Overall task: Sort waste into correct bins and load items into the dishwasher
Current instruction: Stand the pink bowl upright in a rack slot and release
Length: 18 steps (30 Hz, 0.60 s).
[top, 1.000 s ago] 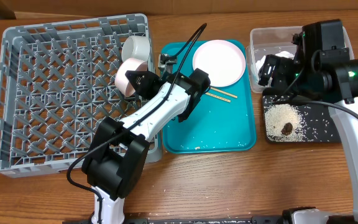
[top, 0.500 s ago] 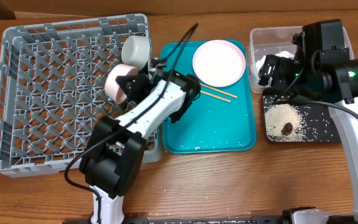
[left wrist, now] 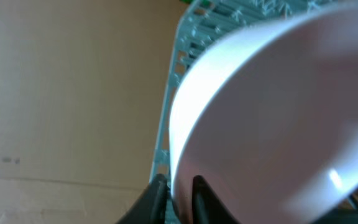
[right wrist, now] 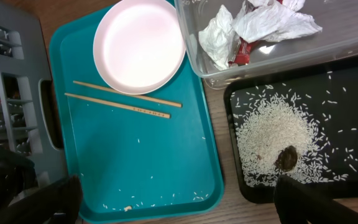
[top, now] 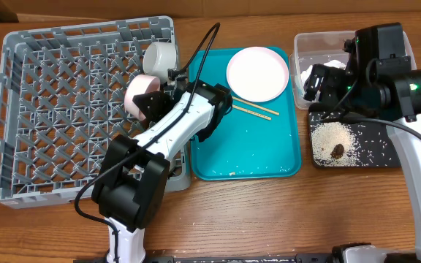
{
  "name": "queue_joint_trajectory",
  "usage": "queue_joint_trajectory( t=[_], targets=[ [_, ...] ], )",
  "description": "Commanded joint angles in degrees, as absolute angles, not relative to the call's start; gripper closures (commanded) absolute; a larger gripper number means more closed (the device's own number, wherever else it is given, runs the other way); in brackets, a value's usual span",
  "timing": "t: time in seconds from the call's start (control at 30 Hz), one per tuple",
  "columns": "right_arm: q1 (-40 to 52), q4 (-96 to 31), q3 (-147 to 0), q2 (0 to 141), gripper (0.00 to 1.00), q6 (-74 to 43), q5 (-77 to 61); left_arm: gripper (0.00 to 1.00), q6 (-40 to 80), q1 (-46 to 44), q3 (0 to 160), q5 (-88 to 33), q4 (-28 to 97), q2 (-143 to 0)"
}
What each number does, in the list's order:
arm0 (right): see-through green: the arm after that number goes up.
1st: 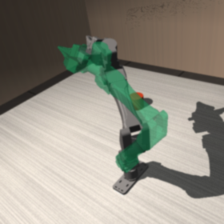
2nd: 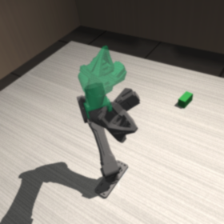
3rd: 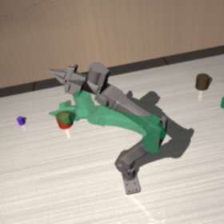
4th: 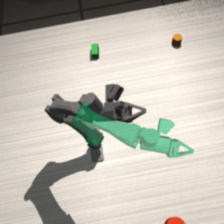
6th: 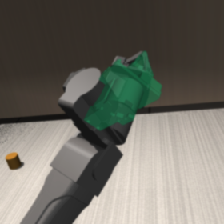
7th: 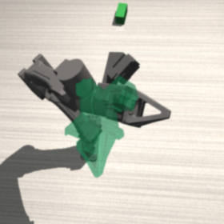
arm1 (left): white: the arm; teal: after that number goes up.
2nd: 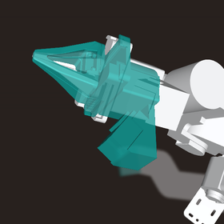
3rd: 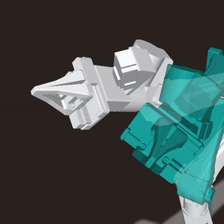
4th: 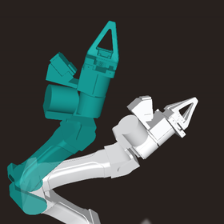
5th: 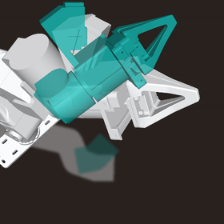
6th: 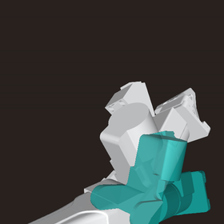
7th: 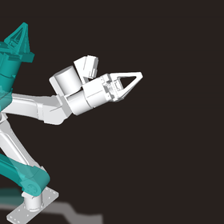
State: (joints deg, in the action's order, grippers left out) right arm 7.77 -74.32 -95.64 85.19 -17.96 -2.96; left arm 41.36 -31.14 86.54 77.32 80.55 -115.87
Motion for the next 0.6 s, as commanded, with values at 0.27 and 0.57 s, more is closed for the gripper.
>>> queue_joint_trajectory(
  t=[0.27,0.57],
  targets=[
    [7.8,-74.0,-96.7,84.9,0.00,-17.6,-2.6,0.67,33.2,-34.1,86.3,70.3,87.3,-116.4],
    [7.8,-74.0,-96.7,84.9,0.00,-17.6,-2.6,0.68,33.2,-35.4,86.5,51.3,88.6,-116.4]
  ],
)
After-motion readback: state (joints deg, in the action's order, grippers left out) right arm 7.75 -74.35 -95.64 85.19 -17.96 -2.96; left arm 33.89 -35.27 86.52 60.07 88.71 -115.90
